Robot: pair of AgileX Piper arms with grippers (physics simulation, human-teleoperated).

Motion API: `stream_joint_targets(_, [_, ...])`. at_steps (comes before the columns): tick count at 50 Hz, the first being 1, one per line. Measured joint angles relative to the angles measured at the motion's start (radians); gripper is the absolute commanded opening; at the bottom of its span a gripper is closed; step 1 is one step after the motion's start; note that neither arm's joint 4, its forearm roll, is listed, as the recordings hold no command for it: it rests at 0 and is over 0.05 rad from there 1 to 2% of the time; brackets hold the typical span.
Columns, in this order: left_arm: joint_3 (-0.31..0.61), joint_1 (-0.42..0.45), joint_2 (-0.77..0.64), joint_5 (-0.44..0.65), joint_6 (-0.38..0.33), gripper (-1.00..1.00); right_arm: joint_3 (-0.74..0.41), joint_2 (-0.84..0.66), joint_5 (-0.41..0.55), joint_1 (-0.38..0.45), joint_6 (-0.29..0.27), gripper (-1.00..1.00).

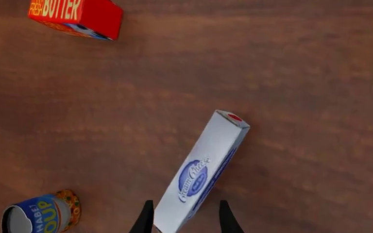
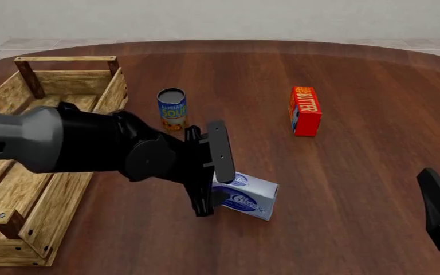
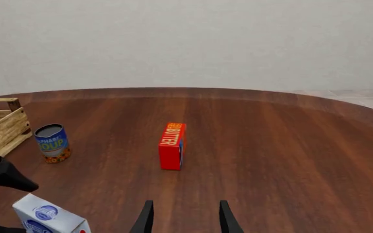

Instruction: Pick up the cream cheese and put it in the tray.

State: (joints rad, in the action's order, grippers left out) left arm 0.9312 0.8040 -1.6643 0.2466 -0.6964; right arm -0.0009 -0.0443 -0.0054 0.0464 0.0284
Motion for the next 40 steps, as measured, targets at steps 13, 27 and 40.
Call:
stream_joint_targets(13, [-0.002, -0.011, -0.024, -0.010, 0.001, 1.00, 0.001, -0.002, -0.002, 0.002, 0.000, 1.00])
stream_joint_targets(27, [0.005, -0.029, -0.043, -0.015, -0.014, 1.00, 0.001, 0.001, 0.003, 0.005, 0.003, 1.00])
stream_joint_targets(40, [0.020, -0.048, -0.071, -0.025, -0.030, 1.00, 0.001, 0.000, 0.005, 0.008, 0.007, 1.00])
